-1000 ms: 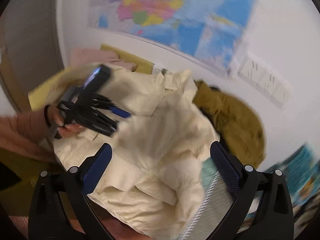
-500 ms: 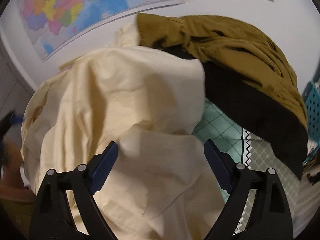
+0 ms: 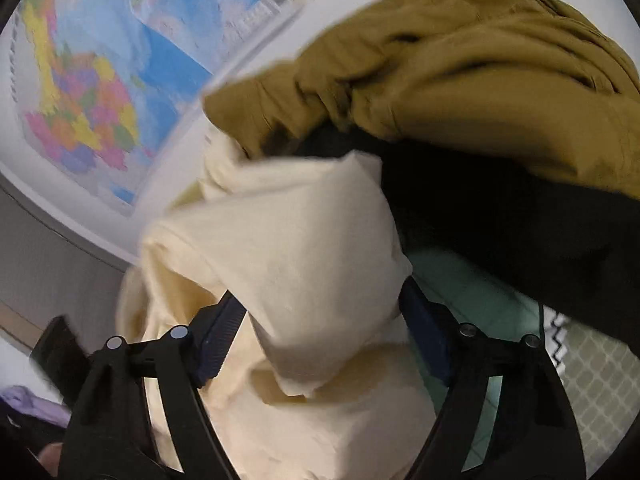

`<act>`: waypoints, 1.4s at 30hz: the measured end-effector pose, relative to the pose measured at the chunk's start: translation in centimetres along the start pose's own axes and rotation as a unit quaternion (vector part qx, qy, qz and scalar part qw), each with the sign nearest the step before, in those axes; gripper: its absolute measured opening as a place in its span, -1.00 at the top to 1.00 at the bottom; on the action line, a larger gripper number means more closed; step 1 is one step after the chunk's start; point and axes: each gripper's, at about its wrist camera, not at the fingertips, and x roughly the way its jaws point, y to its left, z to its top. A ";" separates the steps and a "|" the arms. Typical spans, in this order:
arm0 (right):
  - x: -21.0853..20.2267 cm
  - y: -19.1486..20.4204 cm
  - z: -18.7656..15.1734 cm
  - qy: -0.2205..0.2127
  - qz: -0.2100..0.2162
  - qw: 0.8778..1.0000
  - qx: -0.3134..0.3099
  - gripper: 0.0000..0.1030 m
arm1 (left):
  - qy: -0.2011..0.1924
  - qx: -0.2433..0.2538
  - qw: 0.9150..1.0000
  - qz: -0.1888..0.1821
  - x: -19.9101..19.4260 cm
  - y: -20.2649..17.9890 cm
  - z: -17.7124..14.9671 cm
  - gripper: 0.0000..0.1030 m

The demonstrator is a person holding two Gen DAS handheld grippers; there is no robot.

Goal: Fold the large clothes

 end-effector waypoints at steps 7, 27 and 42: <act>-0.5 0.3 0.3 -0.004 -0.019 1.000 -0.023 -0.85 | -0.028 -0.169 0.978 0.118 -4.5 11.5 -0.8 0.49; -5.9 3.7 2.6 -0.037 -0.032 0.995 -0.083 0.89 | 0.052 -0.078 0.996 -0.003 1.1 8.9 3.4 0.94; -4.8 1.0 0.8 -0.059 -0.122 0.988 -0.069 -0.66 | 0.031 0.160 0.982 0.096 3.3 2.2 0.5 -0.81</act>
